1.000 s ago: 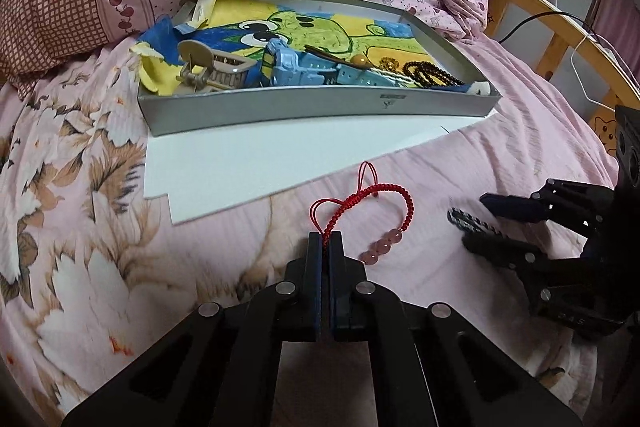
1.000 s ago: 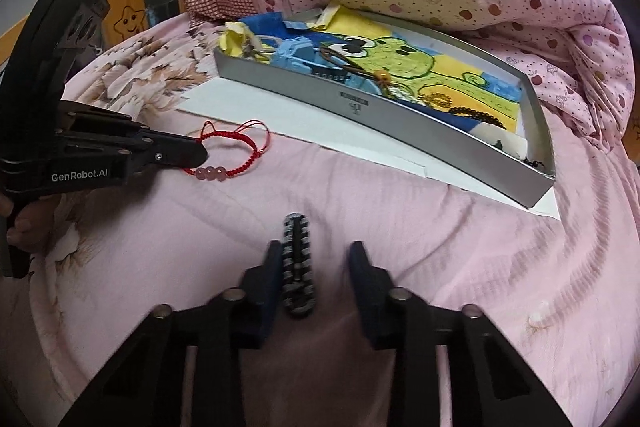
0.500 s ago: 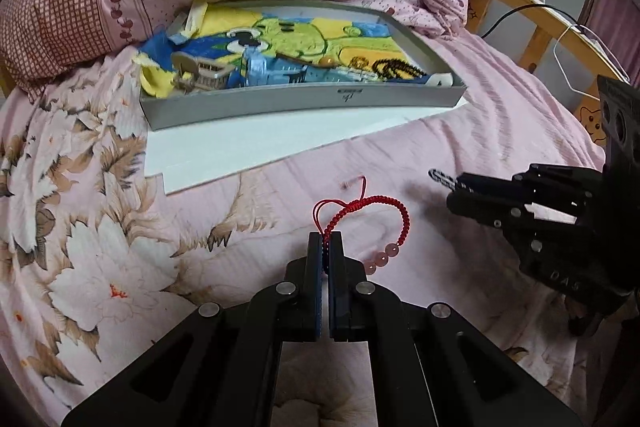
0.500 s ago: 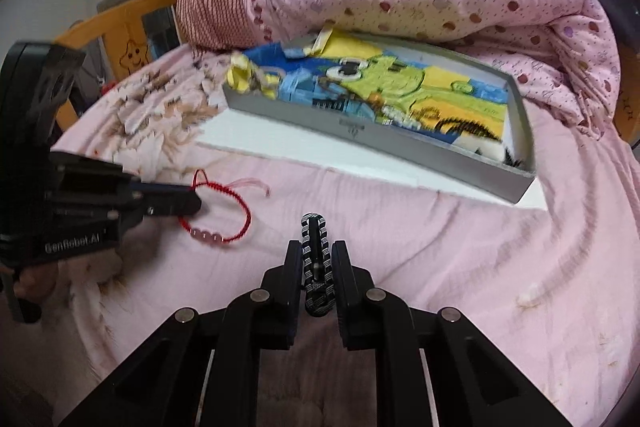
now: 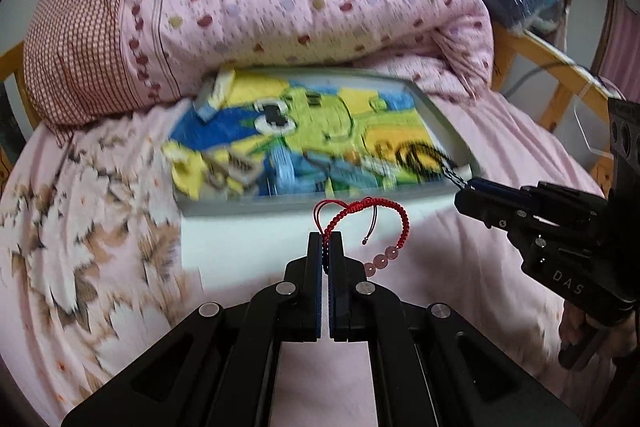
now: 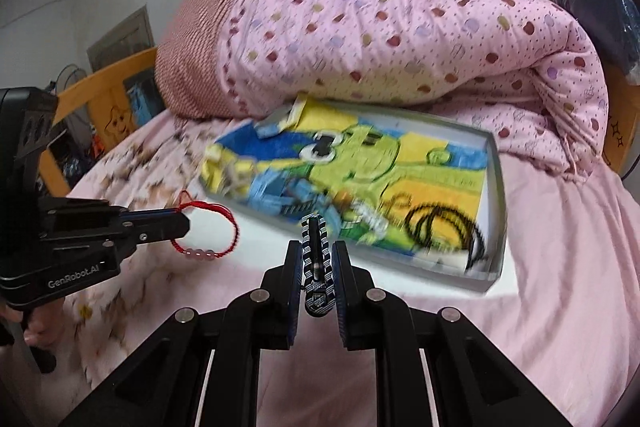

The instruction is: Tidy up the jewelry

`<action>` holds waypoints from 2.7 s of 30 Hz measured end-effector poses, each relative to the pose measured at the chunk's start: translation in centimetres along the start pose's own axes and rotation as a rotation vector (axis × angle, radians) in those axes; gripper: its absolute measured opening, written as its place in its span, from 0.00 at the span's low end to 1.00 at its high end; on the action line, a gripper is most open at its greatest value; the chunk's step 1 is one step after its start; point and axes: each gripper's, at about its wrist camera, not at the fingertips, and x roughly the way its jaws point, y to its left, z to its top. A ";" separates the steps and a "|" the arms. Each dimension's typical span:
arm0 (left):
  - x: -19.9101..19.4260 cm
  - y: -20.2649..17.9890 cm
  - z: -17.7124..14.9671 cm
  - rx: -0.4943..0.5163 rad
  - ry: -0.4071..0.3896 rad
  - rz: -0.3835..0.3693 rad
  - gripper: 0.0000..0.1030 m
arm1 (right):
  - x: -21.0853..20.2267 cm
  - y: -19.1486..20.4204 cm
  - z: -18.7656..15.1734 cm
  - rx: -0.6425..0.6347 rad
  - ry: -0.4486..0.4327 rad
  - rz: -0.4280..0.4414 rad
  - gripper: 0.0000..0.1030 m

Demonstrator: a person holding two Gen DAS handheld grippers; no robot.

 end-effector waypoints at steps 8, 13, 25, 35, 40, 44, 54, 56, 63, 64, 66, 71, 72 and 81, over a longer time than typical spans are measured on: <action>2.3 1.1 4.7 -0.042 -0.074 0.043 0.01 | 2.9 -4.4 2.7 0.130 -0.005 -0.021 0.14; 4.8 2.3 6.4 -0.096 -0.077 0.065 0.01 | 4.5 -6.5 3.2 0.181 0.011 -0.036 0.14; 10.0 2.5 7.3 -0.160 -0.004 0.065 0.01 | 7.8 -8.2 3.1 0.195 0.079 -0.033 0.14; 11.0 2.8 7.0 -0.215 0.064 -0.003 0.11 | 7.4 -8.8 2.3 0.201 0.103 -0.032 0.45; 8.9 2.2 7.2 -0.198 0.016 -0.008 0.47 | 5.1 -9.0 2.5 0.207 0.080 -0.058 0.45; 7.1 1.4 7.2 -0.164 -0.001 -0.004 0.53 | 2.0 -9.0 2.9 0.213 0.019 -0.081 0.63; -0.8 -0.3 5.9 -0.134 -0.117 0.034 0.86 | -5.7 -6.5 3.2 0.214 -0.121 -0.073 0.94; -2.7 -0.7 5.4 -0.125 -0.162 0.057 0.95 | -7.4 -5.6 2.9 0.199 -0.147 -0.072 0.96; -8.1 -2.0 3.2 -0.118 -0.249 0.101 0.96 | -12.3 -3.1 1.6 0.156 -0.212 -0.073 1.00; -8.8 -2.0 2.8 -0.117 -0.258 0.102 0.96 | -13.1 -2.6 1.3 0.148 -0.221 -0.074 1.00; -10.3 -2.5 1.9 -0.110 -0.279 0.116 0.98 | -14.5 -1.9 0.6 0.134 -0.239 -0.076 1.00; -13.8 -3.7 -0.8 -0.089 -0.321 0.143 0.98 | -17.2 0.0 -1.5 0.116 -0.251 -0.075 1.00; -14.4 -4.0 -1.5 -0.083 -0.327 0.145 0.98 | -17.5 0.3 -2.0 0.112 -0.251 -0.076 1.00; -16.8 -5.3 -6.4 -0.094 -0.319 0.145 0.98 | -20.7 2.7 -6.7 0.097 -0.226 -0.098 1.00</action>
